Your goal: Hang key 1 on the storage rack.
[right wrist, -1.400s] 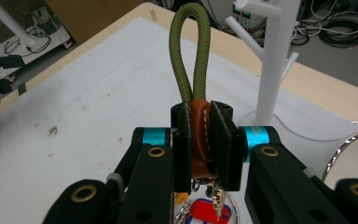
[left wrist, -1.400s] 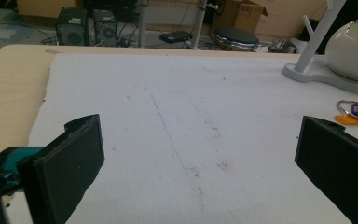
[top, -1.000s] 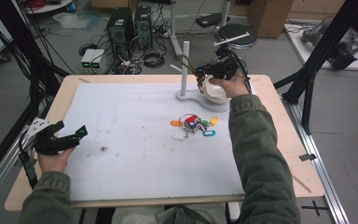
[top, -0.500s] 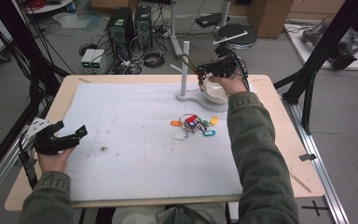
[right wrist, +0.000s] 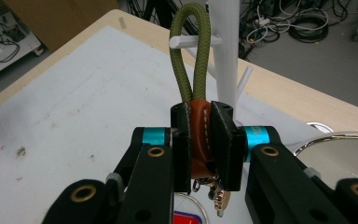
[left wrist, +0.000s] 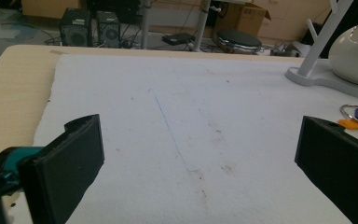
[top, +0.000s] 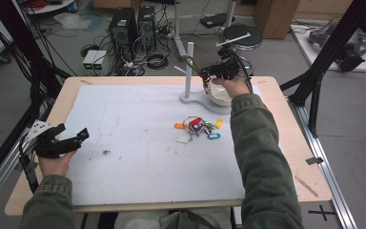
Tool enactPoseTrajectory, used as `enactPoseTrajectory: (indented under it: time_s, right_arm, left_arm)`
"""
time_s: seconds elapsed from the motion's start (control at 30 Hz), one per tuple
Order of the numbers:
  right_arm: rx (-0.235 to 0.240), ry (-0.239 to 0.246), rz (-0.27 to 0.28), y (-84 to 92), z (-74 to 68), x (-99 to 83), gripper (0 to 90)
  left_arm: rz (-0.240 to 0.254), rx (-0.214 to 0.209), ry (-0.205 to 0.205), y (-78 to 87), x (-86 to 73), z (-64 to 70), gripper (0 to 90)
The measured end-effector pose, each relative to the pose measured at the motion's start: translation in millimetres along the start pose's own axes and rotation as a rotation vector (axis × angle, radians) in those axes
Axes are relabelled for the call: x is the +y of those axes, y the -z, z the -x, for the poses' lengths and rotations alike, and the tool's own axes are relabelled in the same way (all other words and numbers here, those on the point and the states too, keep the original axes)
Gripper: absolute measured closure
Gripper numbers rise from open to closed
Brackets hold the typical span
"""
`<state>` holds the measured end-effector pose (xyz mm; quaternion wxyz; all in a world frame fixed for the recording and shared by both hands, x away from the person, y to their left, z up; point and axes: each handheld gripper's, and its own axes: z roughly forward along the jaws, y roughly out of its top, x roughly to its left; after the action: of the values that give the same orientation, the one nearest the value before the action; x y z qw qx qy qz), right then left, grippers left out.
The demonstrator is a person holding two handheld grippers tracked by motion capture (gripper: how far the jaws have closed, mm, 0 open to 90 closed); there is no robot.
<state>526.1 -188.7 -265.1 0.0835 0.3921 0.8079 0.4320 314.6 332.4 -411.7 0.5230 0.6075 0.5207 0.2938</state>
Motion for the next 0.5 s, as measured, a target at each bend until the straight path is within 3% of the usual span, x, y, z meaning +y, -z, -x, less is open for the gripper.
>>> enactPoseTrajectory:
  time_s: [0.5]
  right_arm:
    - [-0.067,0.003,0.021,-25.6,3.0,-4.2,78.5]
  left_arm:
    - [0.01,0.006,0.006,0.4,0.3,-1.0,1.7]
